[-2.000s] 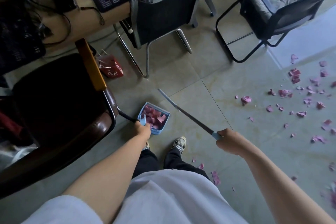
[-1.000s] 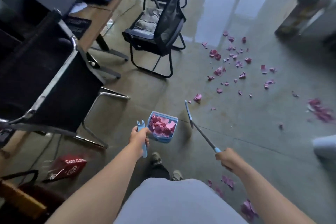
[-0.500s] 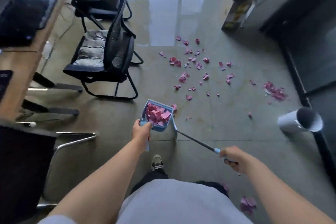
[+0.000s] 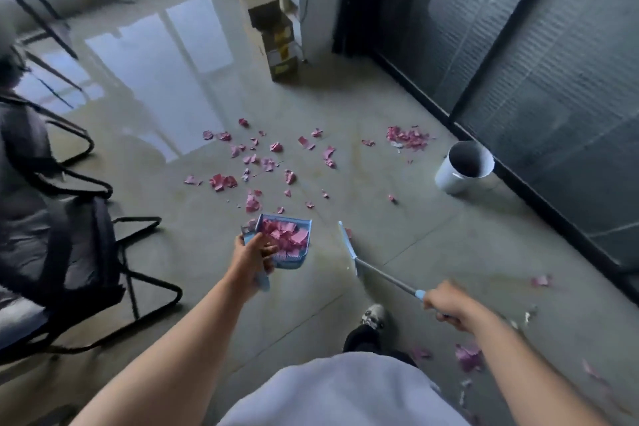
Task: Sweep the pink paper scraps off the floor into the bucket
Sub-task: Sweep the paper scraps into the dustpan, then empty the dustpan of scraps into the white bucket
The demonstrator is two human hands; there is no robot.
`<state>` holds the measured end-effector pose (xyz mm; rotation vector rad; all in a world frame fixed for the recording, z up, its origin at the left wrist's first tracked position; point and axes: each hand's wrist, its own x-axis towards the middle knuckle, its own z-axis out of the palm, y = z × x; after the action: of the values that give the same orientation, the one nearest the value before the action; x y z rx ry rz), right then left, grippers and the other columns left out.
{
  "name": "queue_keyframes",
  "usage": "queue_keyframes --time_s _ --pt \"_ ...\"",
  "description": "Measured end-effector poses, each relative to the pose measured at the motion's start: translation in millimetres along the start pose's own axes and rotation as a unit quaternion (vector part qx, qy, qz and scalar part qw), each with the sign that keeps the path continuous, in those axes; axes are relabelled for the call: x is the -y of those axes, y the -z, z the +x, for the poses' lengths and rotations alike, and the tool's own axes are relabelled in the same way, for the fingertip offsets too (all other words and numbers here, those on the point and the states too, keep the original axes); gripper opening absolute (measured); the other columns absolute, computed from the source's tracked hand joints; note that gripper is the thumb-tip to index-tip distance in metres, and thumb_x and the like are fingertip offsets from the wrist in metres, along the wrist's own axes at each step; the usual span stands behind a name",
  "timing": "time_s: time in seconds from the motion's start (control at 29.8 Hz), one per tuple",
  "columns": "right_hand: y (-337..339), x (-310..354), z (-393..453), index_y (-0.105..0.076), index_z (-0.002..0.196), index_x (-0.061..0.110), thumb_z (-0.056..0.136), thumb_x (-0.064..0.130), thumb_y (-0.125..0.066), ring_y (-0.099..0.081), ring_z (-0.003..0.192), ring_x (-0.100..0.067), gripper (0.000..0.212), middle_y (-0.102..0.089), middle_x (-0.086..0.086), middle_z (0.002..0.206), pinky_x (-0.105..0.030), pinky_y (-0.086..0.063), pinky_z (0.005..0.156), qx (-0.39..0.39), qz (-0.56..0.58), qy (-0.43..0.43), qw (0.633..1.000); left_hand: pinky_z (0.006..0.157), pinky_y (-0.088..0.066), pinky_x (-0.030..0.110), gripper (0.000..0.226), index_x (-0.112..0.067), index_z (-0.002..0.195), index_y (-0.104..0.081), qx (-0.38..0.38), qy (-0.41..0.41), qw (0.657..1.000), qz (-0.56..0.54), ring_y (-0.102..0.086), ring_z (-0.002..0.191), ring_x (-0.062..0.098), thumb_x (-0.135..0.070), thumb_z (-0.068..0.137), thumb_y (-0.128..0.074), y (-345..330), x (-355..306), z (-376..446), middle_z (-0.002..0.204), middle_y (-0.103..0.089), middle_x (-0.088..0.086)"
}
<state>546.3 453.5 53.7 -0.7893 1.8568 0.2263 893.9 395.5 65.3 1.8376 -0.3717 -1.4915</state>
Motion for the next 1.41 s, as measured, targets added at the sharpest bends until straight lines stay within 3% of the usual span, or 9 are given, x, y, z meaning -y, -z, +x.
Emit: queue_keyframes --time_s 0.07,0.2,0.37,0.77,1.01,1.11,1.21,1.27,1.41 --pt "38 -8 11 -0.05 0.066 0.011 0.079 0.017 -0.06 -0.028 0.032 -0.012 0.017 -0.045 -0.007 0.048 -0.011 -0.02 0.043 -0.001 0.019 -0.006 1.0 0.033 -0.032 0.011 0.004 -0.011 0.095 -0.038 0.033 0.004 0.999 -0.005 -0.039 0.027 0.006 -0.014 0.092 -0.04 -51 -28 1 0.054 -0.051 0.005" --pt "96 -23 29 -0.051 0.066 0.011 0.08 0.015 -0.06 -0.027 0.03 -0.012 0.017 -0.045 -0.008 0.05 -0.009 -0.019 0.041 -0.013 0.054 -0.004 0.998 0.027 -0.029 0.009 0.039 -0.012 0.07 -0.036 0.106 0.013 0.994 -0.021 -0.042 0.022 0.008 -0.034 0.1 -0.023 -143 -70 -13 0.032 -0.048 0.0" --pt "126 -46 44 -0.054 0.063 0.01 0.079 0.017 -0.061 -0.029 0.034 -0.013 0.019 -0.046 -0.007 0.046 -0.012 -0.019 0.041 -0.046 0.109 -0.031 0.993 0.043 -0.025 0.023 0.041 -0.018 0.072 -0.041 0.124 -0.002 0.992 0.018 -0.035 0.025 0.007 -0.048 0.098 -0.03 -233 -88 9 0.035 -0.039 -0.006" --pt "134 -47 65 -0.052 0.062 0.01 0.068 0.019 -0.058 -0.044 0.042 -0.02 0.012 -0.048 -0.006 0.046 -0.021 -0.029 0.048 -0.096 0.233 -0.147 0.957 0.039 -0.022 0.017 0.03 -0.019 0.101 -0.048 0.265 -0.122 0.931 0.219 -0.028 0.04 0.008 -0.049 0.097 -0.042 -391 -125 51 0.055 -0.038 0.0" --pt "125 -22 78 -0.054 0.075 0.012 0.08 0.029 -0.053 -0.041 0.038 -0.015 0.018 -0.047 -0.003 0.052 -0.014 -0.028 0.039 -0.116 0.269 -0.195 0.936 0.04 -0.033 0.022 0.035 -0.022 0.114 -0.047 0.336 -0.234 0.839 0.358 -0.04 0.044 0.012 -0.051 0.095 -0.045 -455 -149 70 0.06 -0.046 0.003" --pt "108 -24 91 -0.054 0.072 0.012 0.063 0.034 -0.05 -0.048 0.047 -0.016 0.023 -0.051 -0.002 0.058 -0.02 -0.038 0.05 -0.093 0.281 -0.206 0.933 0.06 -0.05 0.035 0.036 -0.022 0.118 -0.046 0.349 -0.302 0.776 0.43 -0.059 0.066 0.026 -0.05 0.095 -0.044 -472 -151 71 0.077 -0.061 0.009" --pt "102 -26 101 -0.063 0.09 0.011 0.071 0.03 -0.05 -0.062 0.081 -0.023 0.03 -0.063 -0.008 0.086 -0.022 -0.048 0.074 -0.071 0.29 -0.209 0.931 0.072 -0.041 0.034 0.042 -0.016 0.122 -0.046 0.362 -0.347 0.702 0.505 -0.06 0.096 0.036 -0.048 0.096 -0.044 -496 -146 77 0.103 -0.063 0.017" --pt "98 -26 102 -0.066 0.104 0.008 0.077 0.03 -0.051 -0.064 0.099 -0.027 0.038 -0.064 -0.011 0.095 -0.016 -0.043 0.068 -0.065 0.301 -0.211 0.928 0.073 -0.039 0.034 0.044 -0.016 0.123 -0.045 0.377 -0.364 0.666 0.531 -0.059 0.102 0.037 -0.05 0.096 -0.043 -509 -143 80 0.112 -0.063 0.02" --pt "87 -25 101 -0.07 0.102 0.003 0.076 0.03 -0.055 -0.065 0.092 -0.028 0.039 -0.069 -0.018 0.106 -0.022 -0.036 0.055 -0.07 0.304 -0.216 0.925 0.078 -0.046 0.04 0.047 -0.016 0.127 -0.043 0.398 -0.384 0.606 0.571 -0.06 0.103 0.04 -0.051 0.095 -0.043 -529 -128 82 0.114 -0.063 0.025"
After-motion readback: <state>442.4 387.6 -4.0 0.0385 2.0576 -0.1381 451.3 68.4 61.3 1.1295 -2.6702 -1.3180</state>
